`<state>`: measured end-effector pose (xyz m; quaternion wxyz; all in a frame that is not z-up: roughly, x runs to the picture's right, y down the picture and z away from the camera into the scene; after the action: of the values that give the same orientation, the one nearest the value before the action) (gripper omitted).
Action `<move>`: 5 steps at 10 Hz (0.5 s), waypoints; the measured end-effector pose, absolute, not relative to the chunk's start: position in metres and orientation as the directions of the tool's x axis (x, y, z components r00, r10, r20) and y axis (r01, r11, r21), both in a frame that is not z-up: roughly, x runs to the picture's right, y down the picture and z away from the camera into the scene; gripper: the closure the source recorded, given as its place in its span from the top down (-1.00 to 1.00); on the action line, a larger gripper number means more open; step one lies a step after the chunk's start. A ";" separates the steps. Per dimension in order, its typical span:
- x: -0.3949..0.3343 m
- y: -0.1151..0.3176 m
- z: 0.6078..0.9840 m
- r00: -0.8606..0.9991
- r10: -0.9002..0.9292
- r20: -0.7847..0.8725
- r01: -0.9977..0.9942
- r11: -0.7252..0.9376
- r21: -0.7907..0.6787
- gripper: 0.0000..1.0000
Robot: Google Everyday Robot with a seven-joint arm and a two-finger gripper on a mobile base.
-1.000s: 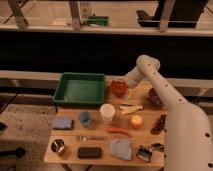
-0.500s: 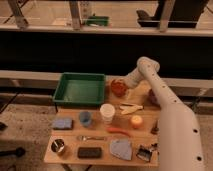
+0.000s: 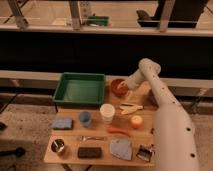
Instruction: Stack bowls into tray
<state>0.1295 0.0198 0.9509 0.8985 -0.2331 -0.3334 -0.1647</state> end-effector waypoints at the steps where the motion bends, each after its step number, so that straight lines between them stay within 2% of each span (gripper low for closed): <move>1: 0.130 0.019 0.950 0.722 -0.139 0.678 0.451 0.838 -0.308 -0.32; 2: 0.131 0.018 0.948 0.721 -0.137 0.680 0.448 0.840 -0.305 -0.61; 3: 0.134 0.016 0.946 0.723 -0.139 0.677 0.447 0.842 -0.304 -0.80; 4: 0.137 0.014 0.945 0.727 -0.146 0.671 0.446 0.844 -0.299 -0.96; 5: 0.136 0.014 0.945 0.730 -0.156 0.665 0.449 0.843 -0.295 -1.00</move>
<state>0.1364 0.0136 0.9454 0.9027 -0.2243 -0.3269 -0.1675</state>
